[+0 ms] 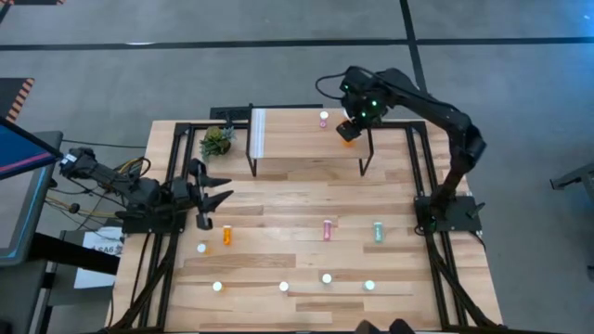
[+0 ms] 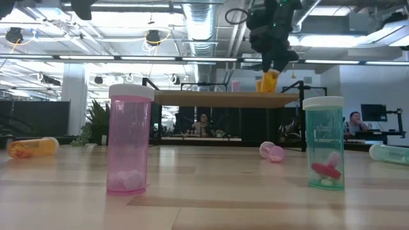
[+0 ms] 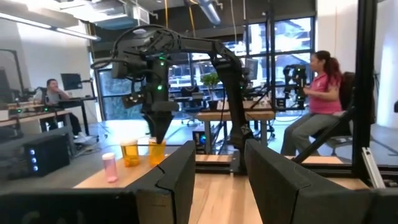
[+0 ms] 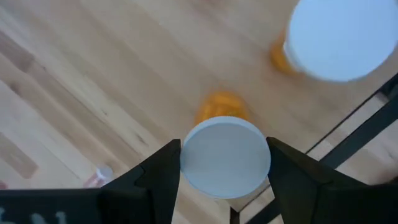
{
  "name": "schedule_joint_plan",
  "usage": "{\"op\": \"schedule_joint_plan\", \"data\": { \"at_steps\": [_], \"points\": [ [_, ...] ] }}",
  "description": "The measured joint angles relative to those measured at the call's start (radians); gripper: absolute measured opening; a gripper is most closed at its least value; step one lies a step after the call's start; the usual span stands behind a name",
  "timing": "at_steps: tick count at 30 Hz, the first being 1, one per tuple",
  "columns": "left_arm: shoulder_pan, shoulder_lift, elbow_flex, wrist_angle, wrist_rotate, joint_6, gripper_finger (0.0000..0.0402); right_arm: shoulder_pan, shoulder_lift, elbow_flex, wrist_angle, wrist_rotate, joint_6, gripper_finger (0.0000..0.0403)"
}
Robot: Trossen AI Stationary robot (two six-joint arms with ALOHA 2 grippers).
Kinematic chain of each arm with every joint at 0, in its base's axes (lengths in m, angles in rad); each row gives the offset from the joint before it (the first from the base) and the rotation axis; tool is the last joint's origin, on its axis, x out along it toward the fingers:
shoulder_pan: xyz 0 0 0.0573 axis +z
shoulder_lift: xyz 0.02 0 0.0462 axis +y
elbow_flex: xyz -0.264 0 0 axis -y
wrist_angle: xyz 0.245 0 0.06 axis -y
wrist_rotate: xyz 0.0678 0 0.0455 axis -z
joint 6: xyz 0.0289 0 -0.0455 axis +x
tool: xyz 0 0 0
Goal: Pick and place medicine bottles onto shelf by color
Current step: Put the large orange pill bottle on the shelf aligned with the other large orange pill bottle
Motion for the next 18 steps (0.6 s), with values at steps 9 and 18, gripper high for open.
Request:
{"op": "schedule_joint_plan", "data": {
  "at_steps": [9, 18],
  "points": [
    [0.026, 0.0, 0.0, -0.021, 0.001, -0.003, 0.0129, -0.001, 0.012, 0.003, -0.01, -0.012, -0.014, 0.0228],
    [0.046, 0.0, 0.0, -0.039, 0.002, -0.024, 0.0129, 0.0, 0.012, 0.002, -0.003, -0.013, -0.014, 0.0228]
  ]
}}
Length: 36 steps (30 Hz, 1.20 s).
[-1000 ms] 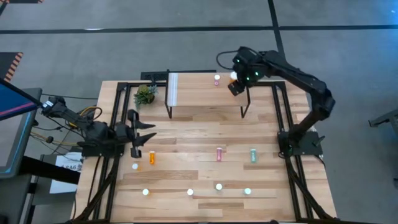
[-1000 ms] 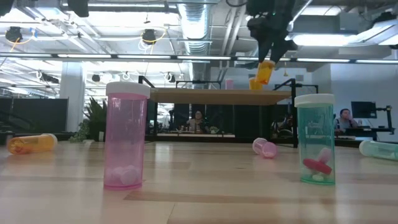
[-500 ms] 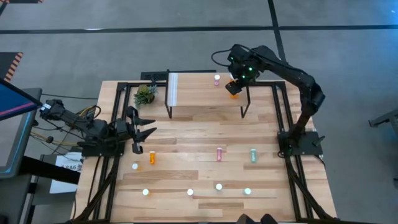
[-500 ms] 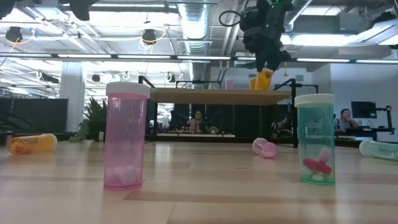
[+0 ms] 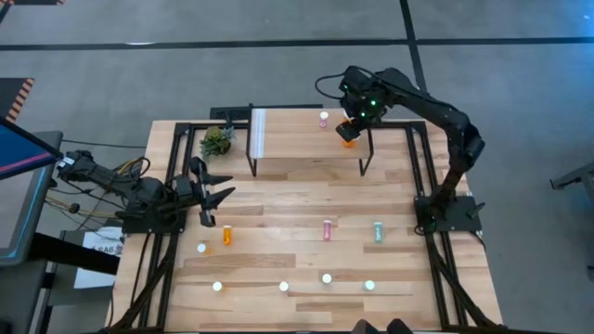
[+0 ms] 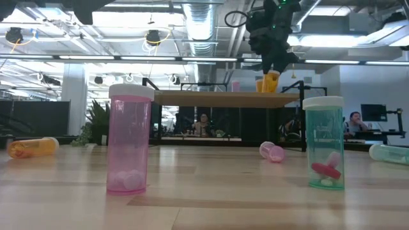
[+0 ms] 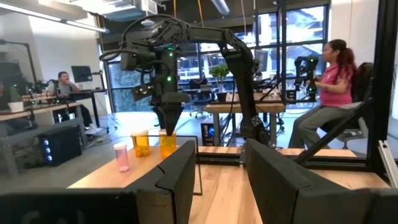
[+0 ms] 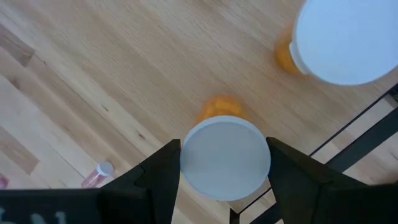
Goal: Pick and place medicine bottles onto shelf by color
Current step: Put the large orange pill bottle on the shelf aligned with the other large orange pill bottle
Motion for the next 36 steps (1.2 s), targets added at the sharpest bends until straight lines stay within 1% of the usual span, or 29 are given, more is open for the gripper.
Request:
{"op": "schedule_joint_plan", "data": {
  "at_steps": [7, 36],
  "points": [
    [0.0, 0.0, 0.0, 0.0, 0.019, -0.002, 0.0129, 0.0, 0.001, 0.0, 0.002, 0.0, 0.002, 0.0228],
    [0.0, 0.0, 0.0, -0.004, 0.018, -0.002, 0.0129, 0.0, 0.001, -0.001, 0.002, 0.002, 0.014, 0.0228]
  ]
}}
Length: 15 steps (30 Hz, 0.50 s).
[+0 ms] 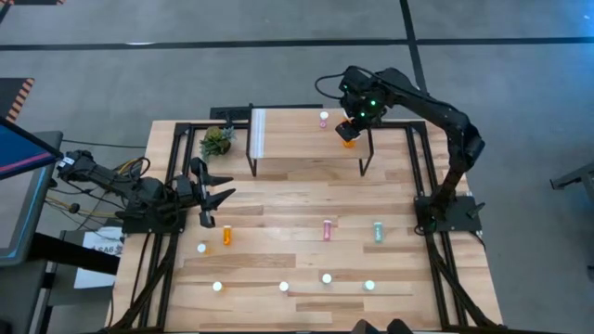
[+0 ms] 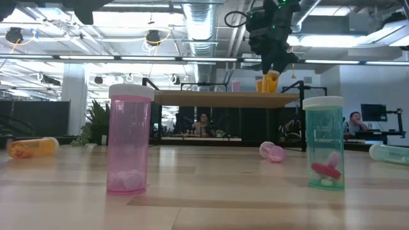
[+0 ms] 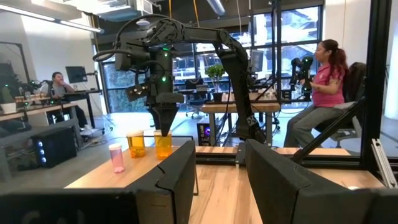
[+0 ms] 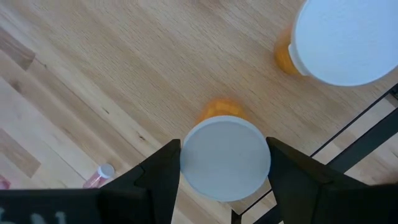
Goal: Pick and place medicine bottles onto shelf by color
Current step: Put the large orange pill bottle on the shelf aligned with the other large orange pill bottle
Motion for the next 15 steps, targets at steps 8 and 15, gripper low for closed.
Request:
{"op": "schedule_joint_plan", "data": {
  "at_steps": [8, 15],
  "points": [
    [0.0, 0.0, 0.0, 0.0, 0.0, 0.0, 0.0129, 0.0, 0.0, 0.0, 0.001, 0.0, -0.003, 0.0232],
    [0.0, 0.0, 0.0, 0.0, 0.0, 0.0, 0.0129, 0.0, 0.001, 0.0, 0.001, 0.0, 0.015, 0.0235]
  ]
}}
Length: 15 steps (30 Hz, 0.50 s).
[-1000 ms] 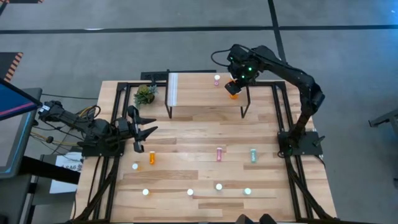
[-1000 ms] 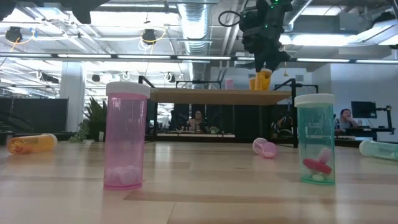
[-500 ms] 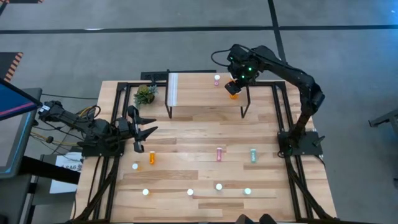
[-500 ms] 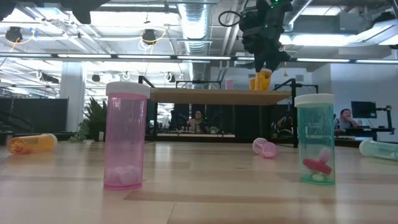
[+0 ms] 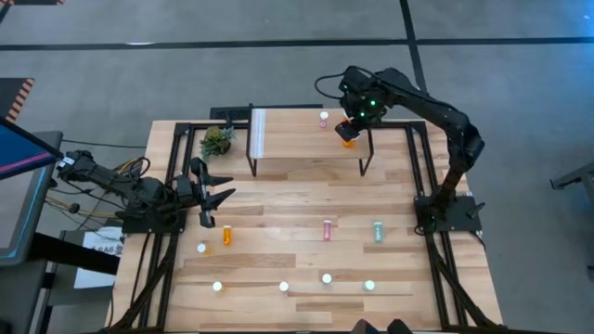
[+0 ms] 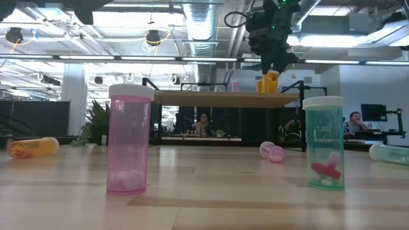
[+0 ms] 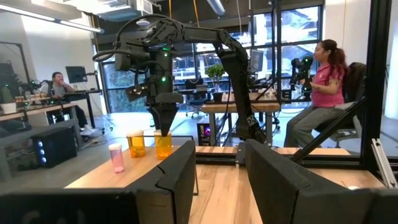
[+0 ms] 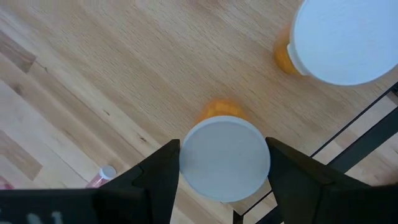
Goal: Pick and place medicine bottles onto shelf by color
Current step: Put the large orange pill bottle on the shelf aligned with the other large orange pill bottle
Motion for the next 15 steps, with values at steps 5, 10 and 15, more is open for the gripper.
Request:
{"op": "schedule_joint_plan", "data": {
  "at_steps": [5, 10, 15],
  "points": [
    [0.0, 0.0, 0.0, 0.0, 0.0, 0.0, 0.0129, 0.0, 0.0, 0.0, 0.006, 0.0, 0.0, 0.0235],
    [0.0, 0.0, 0.0, 0.0, 0.0, 0.0, 0.0129, 0.001, 0.001, 0.0, 0.011, 0.0, 0.0, 0.0235],
    [0.0, 0.0, 0.0, 0.0, 0.0, 0.0, 0.0129, 0.001, 0.001, -0.001, 0.011, 0.0, 0.0, 0.0246]
  ]
}}
